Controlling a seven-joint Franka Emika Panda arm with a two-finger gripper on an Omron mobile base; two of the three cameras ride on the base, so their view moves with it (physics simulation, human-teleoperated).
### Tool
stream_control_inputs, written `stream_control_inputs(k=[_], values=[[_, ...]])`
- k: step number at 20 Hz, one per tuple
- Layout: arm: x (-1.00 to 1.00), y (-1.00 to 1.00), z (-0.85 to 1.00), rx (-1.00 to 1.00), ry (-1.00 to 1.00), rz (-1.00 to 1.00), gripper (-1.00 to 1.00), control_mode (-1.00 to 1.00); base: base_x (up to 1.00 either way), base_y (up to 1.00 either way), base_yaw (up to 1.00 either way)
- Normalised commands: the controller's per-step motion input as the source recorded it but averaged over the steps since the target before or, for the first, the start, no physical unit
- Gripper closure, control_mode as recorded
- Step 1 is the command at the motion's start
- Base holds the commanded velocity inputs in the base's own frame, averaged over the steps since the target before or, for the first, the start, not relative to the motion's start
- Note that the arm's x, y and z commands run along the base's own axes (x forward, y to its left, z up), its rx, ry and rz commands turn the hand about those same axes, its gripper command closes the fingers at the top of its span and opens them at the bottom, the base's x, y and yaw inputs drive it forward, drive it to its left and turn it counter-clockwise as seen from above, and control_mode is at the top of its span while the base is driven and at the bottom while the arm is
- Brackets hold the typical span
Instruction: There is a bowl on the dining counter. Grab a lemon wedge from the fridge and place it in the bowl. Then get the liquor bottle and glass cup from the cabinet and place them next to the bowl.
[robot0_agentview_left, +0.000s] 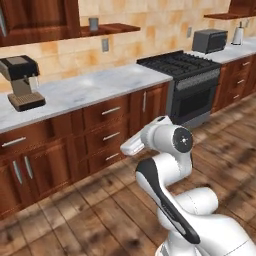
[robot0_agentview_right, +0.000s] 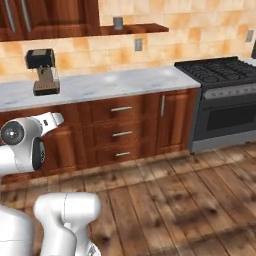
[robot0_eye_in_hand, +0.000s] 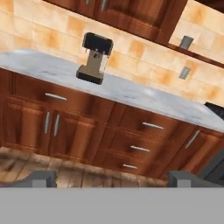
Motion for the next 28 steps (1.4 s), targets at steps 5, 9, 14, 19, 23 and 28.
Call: stream_control_inputs(k=[5,9,14,19,23,28], values=[[0.0,0.0,0.0,0.0,0.0,0.0,-1.0,1.0,1.0,-0.18,0.1],[0.0,0.0,0.0,0.0,0.0,0.0,-1.0,1.0,1.0,-0.33,0.16],[0.0,0.0,0.0,0.0,0.0,0.0,-1.0,1.0,1.0,-0.32,0.2],[0.0,0.0,0.0,0.0,0.0,0.0,-1.0,1.0,1.0,-0.34,0.21],[0.0,0.0,0.0,0.0,0.0,0.0,-1.0,1.0,1.0,-0.47,0.22],[0.0,0.0,0.0,0.0,0.0,0.0,-1.0,1.0,1.0,-0.46,0.24]])
